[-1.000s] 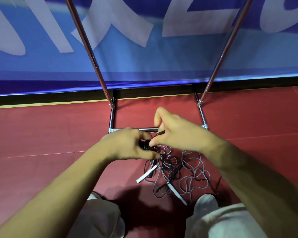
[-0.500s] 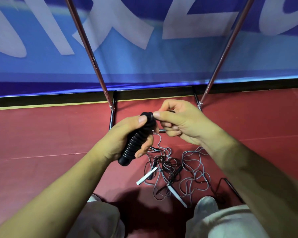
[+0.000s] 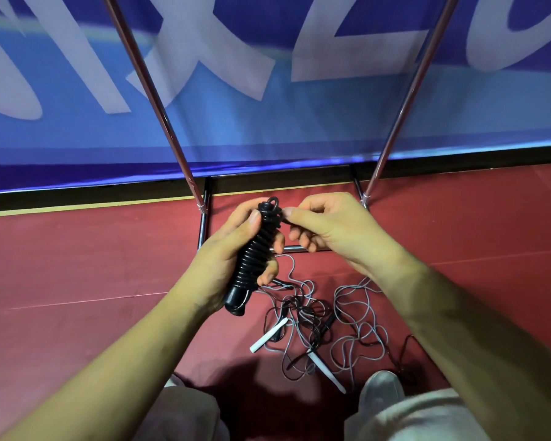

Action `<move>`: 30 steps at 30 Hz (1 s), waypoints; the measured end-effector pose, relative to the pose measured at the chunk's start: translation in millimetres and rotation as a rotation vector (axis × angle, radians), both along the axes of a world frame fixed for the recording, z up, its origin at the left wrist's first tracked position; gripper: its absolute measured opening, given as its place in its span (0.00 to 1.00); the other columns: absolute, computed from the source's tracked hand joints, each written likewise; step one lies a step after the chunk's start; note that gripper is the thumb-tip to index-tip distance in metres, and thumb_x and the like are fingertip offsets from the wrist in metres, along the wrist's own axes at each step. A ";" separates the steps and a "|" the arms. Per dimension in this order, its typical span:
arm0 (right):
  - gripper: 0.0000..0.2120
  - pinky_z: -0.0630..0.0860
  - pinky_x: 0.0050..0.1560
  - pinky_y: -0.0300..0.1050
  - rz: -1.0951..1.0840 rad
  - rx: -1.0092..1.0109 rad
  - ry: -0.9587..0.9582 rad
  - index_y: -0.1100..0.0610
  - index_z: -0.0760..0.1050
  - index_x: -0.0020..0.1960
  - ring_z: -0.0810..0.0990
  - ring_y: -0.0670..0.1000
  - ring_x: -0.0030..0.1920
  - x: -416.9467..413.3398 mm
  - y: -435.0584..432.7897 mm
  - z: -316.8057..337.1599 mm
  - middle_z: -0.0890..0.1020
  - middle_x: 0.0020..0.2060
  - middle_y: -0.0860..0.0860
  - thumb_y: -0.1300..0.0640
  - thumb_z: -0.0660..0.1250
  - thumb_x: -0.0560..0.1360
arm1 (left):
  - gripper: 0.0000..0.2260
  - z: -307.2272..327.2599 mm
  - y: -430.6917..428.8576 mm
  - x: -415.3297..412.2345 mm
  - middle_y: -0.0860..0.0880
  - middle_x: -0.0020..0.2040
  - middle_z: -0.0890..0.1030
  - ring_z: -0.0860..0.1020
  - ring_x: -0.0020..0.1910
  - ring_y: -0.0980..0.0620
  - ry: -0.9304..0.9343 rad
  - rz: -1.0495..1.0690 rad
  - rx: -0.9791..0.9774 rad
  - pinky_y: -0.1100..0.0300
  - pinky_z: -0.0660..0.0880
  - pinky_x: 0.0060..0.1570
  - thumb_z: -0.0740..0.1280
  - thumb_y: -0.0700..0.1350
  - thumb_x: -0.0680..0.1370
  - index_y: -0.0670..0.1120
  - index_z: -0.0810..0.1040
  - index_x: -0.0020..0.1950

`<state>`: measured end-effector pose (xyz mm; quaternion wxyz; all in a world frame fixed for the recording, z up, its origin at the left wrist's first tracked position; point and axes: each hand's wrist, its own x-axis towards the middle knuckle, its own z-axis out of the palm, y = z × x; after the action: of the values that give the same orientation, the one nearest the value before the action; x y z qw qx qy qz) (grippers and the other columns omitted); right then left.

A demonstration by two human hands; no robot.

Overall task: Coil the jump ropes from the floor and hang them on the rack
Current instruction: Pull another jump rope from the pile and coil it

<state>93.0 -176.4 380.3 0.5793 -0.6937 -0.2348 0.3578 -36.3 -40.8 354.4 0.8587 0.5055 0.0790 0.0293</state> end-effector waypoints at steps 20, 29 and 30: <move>0.11 0.74 0.33 0.34 0.216 -0.029 -0.537 0.53 0.84 0.53 0.78 0.47 0.29 -1.2 -8.1 14.5 0.84 0.35 0.46 0.64 0.67 0.77 | 0.21 -1.4 16.1 -4.9 0.40 0.34 0.75 0.75 0.22 0.47 0.196 -0.355 -0.224 0.64 0.69 0.23 0.60 0.55 0.80 0.41 0.67 0.65; 0.08 0.76 0.33 0.36 0.244 -0.016 -0.529 0.53 0.83 0.53 0.80 0.42 0.30 -3.4 -12.6 20.3 0.83 0.33 0.48 0.62 0.68 0.77 | 0.19 2.4 19.7 -3.2 0.39 0.40 0.75 0.79 0.30 0.44 0.042 -0.559 -0.547 0.58 0.74 0.29 0.55 0.51 0.85 0.39 0.68 0.69; 0.11 0.76 0.34 0.37 0.268 -0.021 -0.566 0.51 0.81 0.57 0.80 0.42 0.30 -5.1 -13.8 21.2 0.82 0.33 0.51 0.62 0.68 0.77 | 0.19 2.7 20.7 -2.6 0.39 0.40 0.75 0.80 0.31 0.44 0.036 -0.566 -0.553 0.58 0.74 0.29 0.54 0.51 0.85 0.40 0.68 0.69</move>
<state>87.9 -190.2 401.6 0.4315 -0.7346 -0.4724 0.2259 -38.8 -20.1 357.2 0.9350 0.2575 -0.0435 -0.2399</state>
